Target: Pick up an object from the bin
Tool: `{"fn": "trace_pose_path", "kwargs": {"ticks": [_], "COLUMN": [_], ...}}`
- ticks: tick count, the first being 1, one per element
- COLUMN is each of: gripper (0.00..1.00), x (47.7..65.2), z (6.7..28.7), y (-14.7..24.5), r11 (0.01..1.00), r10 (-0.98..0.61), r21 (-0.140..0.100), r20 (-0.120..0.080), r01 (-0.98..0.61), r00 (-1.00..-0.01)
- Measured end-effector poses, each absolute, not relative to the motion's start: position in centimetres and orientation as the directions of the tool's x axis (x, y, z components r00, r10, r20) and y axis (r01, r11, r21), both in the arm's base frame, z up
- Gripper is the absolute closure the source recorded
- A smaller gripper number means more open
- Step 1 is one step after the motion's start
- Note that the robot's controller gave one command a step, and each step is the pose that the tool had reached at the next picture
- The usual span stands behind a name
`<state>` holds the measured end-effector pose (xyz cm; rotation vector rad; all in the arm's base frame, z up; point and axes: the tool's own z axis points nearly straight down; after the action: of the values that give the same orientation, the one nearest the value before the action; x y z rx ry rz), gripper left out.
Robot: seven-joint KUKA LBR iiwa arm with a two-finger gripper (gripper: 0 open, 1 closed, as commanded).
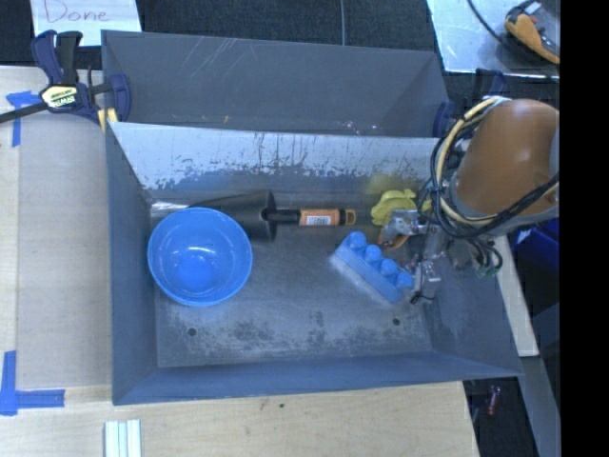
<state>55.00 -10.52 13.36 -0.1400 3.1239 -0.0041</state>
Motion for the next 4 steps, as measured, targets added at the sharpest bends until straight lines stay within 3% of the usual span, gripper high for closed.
{"fn": "trace_pose_path", "kwargs": {"ticks": [1, 2, 3, 4], "gripper": [0.00, 0.00, 1.00, 1.00], "x": [52.5, 53.0, 57.7, 57.7], "z": [12.2, 11.0, 7.2, 7.2], "y": [-9.6, -9.9, -7.4, -7.4], "r11": [0.992, 0.990, 0.923, 0.923], "r10": [-0.129, -0.141, -0.385, -0.385], "r21": [-0.003, -0.006, -0.012, -0.012], "r20": [-0.020, -0.025, -0.027, -0.028], "r01": [-0.129, -0.141, -0.385, -0.385], "r00": [-0.991, -0.990, -0.922, -0.923]}}
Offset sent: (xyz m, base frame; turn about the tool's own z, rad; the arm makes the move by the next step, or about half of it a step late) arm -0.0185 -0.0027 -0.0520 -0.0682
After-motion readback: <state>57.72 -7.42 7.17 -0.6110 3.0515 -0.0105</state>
